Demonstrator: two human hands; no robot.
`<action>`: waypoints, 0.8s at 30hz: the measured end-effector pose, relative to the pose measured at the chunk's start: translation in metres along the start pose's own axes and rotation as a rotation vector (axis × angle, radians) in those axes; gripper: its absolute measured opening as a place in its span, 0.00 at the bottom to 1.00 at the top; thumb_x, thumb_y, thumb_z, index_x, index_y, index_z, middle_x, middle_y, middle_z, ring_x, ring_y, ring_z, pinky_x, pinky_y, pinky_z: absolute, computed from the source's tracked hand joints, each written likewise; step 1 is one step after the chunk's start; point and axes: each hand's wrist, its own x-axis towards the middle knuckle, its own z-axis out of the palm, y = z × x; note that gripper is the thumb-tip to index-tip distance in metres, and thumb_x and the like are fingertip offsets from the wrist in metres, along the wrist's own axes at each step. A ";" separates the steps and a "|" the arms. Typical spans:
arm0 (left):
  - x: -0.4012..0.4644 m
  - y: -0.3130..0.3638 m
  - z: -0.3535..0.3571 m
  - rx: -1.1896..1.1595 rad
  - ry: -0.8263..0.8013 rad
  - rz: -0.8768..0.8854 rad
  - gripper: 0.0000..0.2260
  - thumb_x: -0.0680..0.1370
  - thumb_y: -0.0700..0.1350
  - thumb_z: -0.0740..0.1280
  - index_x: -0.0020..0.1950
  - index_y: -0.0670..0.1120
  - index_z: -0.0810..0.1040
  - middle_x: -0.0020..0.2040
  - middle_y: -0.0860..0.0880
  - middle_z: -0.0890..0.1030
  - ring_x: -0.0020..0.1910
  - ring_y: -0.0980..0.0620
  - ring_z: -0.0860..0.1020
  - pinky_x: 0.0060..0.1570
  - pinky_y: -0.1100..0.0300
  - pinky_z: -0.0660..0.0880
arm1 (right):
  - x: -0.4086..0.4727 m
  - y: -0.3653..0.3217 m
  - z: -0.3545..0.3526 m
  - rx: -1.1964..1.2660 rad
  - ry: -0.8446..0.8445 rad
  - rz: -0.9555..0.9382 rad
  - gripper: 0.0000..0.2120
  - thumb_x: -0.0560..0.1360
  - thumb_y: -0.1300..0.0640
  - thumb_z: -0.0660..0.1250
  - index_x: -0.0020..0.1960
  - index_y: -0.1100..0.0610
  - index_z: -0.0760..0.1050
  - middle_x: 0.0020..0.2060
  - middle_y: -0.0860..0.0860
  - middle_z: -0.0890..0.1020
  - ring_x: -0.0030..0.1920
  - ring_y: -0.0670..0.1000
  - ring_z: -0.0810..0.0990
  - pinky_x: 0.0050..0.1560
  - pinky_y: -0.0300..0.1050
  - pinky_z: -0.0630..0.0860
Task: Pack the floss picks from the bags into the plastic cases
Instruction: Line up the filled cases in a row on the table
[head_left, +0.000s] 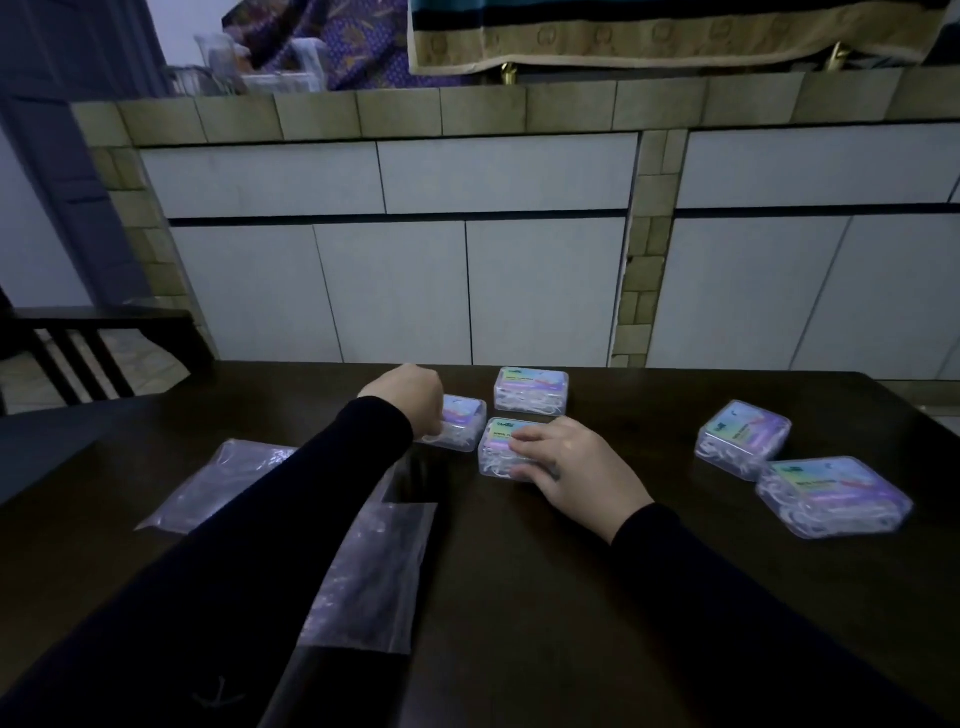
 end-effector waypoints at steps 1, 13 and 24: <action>-0.001 -0.010 0.001 -0.005 0.001 -0.010 0.08 0.74 0.43 0.67 0.49 0.43 0.84 0.48 0.44 0.83 0.47 0.45 0.80 0.43 0.57 0.74 | 0.006 -0.005 0.004 0.007 -0.002 -0.011 0.18 0.78 0.50 0.65 0.67 0.52 0.75 0.66 0.47 0.76 0.65 0.46 0.70 0.66 0.38 0.64; 0.014 -0.115 0.020 -0.059 0.121 -0.155 0.11 0.77 0.47 0.66 0.55 0.42 0.80 0.55 0.42 0.79 0.54 0.44 0.76 0.51 0.56 0.71 | 0.109 -0.038 0.067 0.135 0.012 -0.014 0.14 0.77 0.57 0.67 0.62 0.57 0.79 0.62 0.50 0.79 0.63 0.50 0.71 0.65 0.36 0.62; 0.075 -0.144 0.066 -0.090 0.338 -0.138 0.09 0.78 0.40 0.61 0.55 0.42 0.79 0.51 0.42 0.74 0.51 0.40 0.76 0.50 0.50 0.73 | 0.189 -0.032 0.103 0.322 0.079 0.104 0.12 0.74 0.63 0.71 0.57 0.60 0.82 0.58 0.52 0.81 0.60 0.51 0.76 0.63 0.30 0.60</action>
